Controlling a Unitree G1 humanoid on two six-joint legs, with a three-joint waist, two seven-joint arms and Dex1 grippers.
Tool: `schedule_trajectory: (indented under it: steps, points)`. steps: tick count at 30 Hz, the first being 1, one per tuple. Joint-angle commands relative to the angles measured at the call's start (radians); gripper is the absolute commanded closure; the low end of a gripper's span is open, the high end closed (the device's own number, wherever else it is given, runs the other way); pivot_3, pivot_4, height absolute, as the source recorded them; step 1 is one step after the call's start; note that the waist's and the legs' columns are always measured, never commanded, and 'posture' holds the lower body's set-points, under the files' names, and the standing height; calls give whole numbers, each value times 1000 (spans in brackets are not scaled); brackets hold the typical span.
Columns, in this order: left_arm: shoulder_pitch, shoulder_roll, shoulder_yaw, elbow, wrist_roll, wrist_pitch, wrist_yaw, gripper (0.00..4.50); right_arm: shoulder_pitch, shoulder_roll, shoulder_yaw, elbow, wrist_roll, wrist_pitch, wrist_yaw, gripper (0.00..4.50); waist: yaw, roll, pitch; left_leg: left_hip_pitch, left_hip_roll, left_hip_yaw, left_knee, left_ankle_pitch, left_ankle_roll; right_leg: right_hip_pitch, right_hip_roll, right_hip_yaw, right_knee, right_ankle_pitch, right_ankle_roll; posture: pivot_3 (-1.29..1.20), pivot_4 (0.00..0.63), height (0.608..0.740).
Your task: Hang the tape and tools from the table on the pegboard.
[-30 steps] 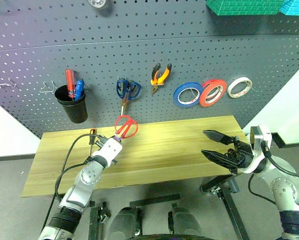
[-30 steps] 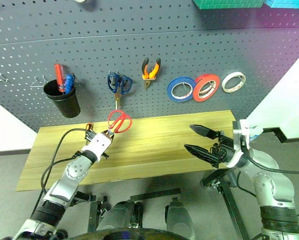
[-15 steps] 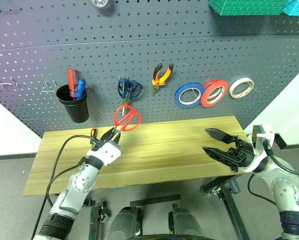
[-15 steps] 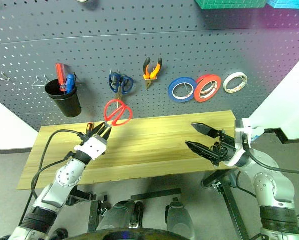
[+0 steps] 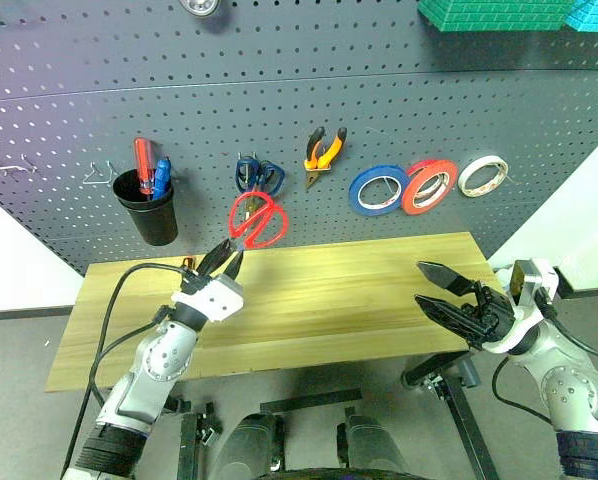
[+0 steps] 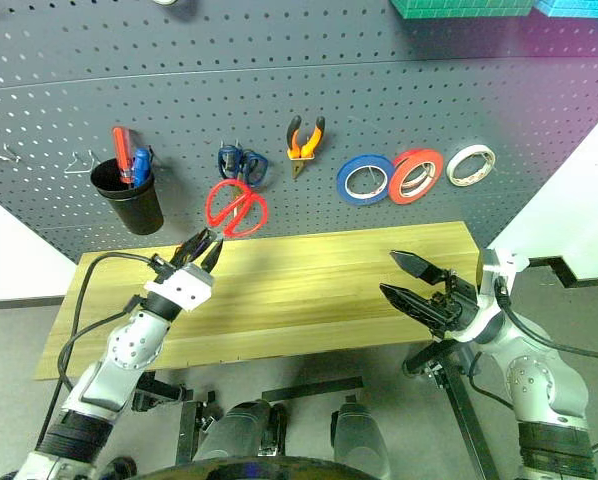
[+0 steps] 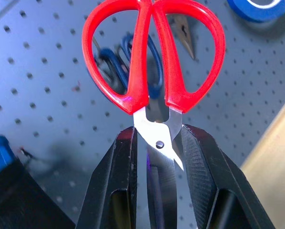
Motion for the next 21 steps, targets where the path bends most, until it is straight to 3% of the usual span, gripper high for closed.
schedule_trajectory:
  steps: [1, 21]
  points:
    - [-23, -3, 26, -32, -5, -9, -1, 3449, -14, 2, -5, 0, -7, -21, 16, 0, 0, 0, 0, 0, 0, 0, 0, 0, 0, 0, 0, 0, 0, 0, 0, -120, 89, 723]
    - [-188, -89, 42, 197, -76, 17, -17, 3449, -9, 6, 6, 49, -66, -73, 81, 0, -3, 1, -1, 0, 0, 0, 1, 0, 0, 0, 1, 0, 0, 1, 2, -146, 86, 723]
